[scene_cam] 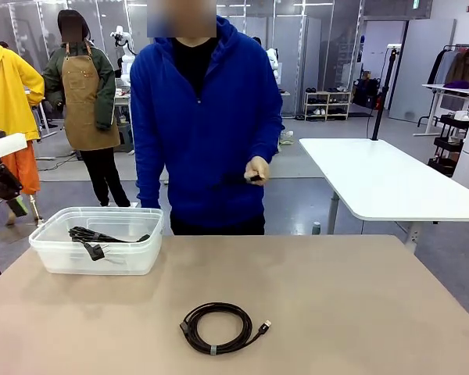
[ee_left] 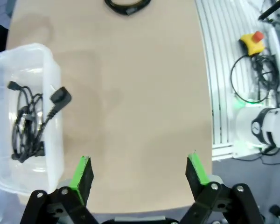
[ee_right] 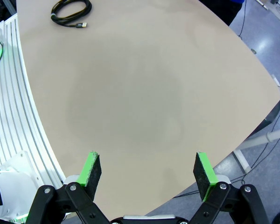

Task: Organize and store the cables.
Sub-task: Place the USB Extension Cable into the Organizing box.

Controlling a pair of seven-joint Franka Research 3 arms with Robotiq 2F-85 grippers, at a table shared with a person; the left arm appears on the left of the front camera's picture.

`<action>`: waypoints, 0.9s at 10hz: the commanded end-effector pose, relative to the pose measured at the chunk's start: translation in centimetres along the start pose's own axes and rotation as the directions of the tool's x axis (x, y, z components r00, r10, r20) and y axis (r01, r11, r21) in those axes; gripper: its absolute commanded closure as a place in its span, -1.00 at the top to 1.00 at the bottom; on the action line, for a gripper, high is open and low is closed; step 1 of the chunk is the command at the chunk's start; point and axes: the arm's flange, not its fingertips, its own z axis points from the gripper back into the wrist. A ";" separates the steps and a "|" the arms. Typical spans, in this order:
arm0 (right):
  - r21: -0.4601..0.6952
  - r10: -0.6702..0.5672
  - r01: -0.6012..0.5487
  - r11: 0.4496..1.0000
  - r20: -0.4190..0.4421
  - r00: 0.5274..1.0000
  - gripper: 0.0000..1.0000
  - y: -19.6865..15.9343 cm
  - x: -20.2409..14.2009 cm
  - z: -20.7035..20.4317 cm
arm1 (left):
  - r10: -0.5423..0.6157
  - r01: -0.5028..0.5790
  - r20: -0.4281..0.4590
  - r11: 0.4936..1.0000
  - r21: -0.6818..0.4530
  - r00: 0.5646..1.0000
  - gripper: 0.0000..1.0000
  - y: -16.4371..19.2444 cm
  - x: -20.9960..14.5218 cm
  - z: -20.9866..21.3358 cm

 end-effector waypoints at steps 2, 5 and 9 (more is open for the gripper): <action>-0.002 -0.002 0.002 1.000 0.011 1.000 1.00 0.1 0.0 0.1 | 0.067 -0.064 -0.019 0.990 0.123 0.998 1.00 -5.4 3.2 -2.4; -0.002 -0.002 0.002 1.000 0.011 1.000 1.00 0.1 0.0 0.1 | 0.157 -0.139 -0.071 0.968 0.210 0.985 1.00 -10.8 7.3 -4.4; -0.002 -0.002 0.002 1.000 0.011 1.000 1.00 0.1 0.0 0.1 | 0.120 -0.110 -0.039 0.974 0.201 0.992 1.00 -11.3 8.0 -4.6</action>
